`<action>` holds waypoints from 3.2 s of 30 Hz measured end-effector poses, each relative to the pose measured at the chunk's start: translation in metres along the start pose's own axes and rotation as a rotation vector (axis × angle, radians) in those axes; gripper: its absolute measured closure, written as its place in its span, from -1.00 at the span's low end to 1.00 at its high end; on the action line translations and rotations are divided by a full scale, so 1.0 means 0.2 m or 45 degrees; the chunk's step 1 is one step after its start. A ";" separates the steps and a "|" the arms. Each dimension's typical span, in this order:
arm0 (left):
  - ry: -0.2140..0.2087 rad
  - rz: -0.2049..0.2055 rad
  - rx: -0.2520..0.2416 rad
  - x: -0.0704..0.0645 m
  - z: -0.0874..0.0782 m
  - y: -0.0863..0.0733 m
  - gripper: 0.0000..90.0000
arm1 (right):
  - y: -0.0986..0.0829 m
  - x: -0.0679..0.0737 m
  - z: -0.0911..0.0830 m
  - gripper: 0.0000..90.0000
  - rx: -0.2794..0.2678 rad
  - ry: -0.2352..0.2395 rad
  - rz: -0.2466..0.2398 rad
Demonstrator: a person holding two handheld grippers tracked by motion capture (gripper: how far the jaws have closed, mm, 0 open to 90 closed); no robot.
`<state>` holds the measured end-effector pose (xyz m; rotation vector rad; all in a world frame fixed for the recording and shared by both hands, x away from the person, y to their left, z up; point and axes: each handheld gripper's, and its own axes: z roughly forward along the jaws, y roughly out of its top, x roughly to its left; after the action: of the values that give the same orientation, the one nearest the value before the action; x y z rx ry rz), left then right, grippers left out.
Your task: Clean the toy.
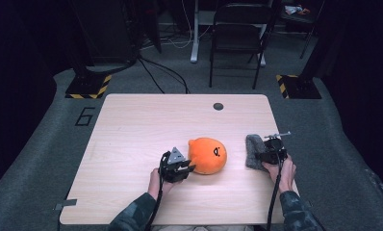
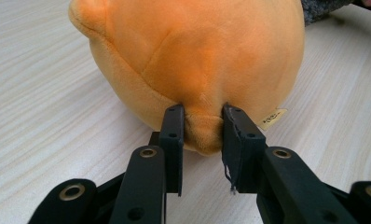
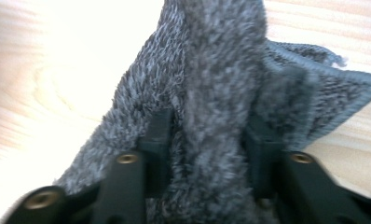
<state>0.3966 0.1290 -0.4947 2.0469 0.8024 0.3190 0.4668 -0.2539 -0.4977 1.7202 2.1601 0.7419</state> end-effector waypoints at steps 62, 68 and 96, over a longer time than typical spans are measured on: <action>-0.001 0.032 -0.077 -0.03 -0.01 0.03 0.72 | 0.21 0.92 -0.22 0.73 -0.180 0.402 -0.582; 0.015 0.051 -0.064 -0.04 -0.01 0.03 0.75 | 0.21 0.91 -0.22 0.73 -0.174 0.384 -0.606; -0.007 0.043 -0.072 -0.03 -0.01 0.03 0.77 | 0.19 0.66 -0.23 0.74 -0.126 0.369 -0.456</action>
<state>0.3935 0.1247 -0.4886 2.0094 0.7481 0.3511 0.4403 -0.1303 -0.4264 1.1878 2.4786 1.0237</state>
